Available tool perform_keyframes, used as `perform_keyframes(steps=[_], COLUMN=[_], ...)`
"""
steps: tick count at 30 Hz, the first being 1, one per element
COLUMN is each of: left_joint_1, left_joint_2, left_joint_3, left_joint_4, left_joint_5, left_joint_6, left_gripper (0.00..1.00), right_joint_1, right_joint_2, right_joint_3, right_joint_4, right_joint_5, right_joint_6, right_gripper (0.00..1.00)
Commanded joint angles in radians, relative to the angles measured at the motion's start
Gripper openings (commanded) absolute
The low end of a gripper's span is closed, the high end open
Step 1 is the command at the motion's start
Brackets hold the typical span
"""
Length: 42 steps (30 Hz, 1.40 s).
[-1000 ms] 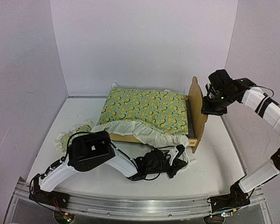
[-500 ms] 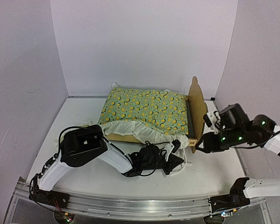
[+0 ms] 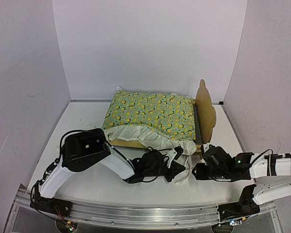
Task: Set up the pet bed
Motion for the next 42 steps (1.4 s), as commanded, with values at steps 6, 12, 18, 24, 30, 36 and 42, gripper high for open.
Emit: perform_keyframes(steps=[6, 12, 18, 24, 30, 36, 42], left_joint_1=[0.008, 0.010, 0.010, 0.008, -0.007, -0.048, -0.055], left_joint_2=[-0.073, -0.086, -0.092, -0.089, -0.065, -0.065, -0.086], left_joint_3=[0.002, -0.014, -0.021, -0.020, 0.007, 0.028, -0.005], left_joint_4=[0.017, 0.015, 0.015, 0.014, 0.012, 0.014, 0.018], left_joint_5=[-0.004, -0.010, -0.019, -0.020, -0.020, -0.026, -0.095], left_joint_6=[-0.009, -0.009, -0.004, -0.013, -0.024, 0.008, -0.019], left_gripper=[0.00, 0.00, 0.00, 0.00, 0.00, 0.00, 0.00], right_joint_1=[0.077, 0.131, 0.148, 0.148, 0.108, 0.046, 0.035], right_joint_2=[0.203, 0.340, 0.434, 0.209, -0.022, 0.027, 0.134], right_joint_3=[0.008, 0.048, 0.080, 0.067, 0.094, 0.171, 0.207], right_joint_4=[0.258, 0.209, 0.143, -0.023, -0.005, 0.141, 0.248], right_joint_5=[0.107, 0.192, 0.250, 0.308, 0.216, 0.155, 0.247], right_joint_6=[0.110, 0.161, 0.191, 0.148, -0.059, -0.119, -0.079], right_gripper=[0.44, 0.42, 0.17, 0.00, 0.00, 0.00, 0.00])
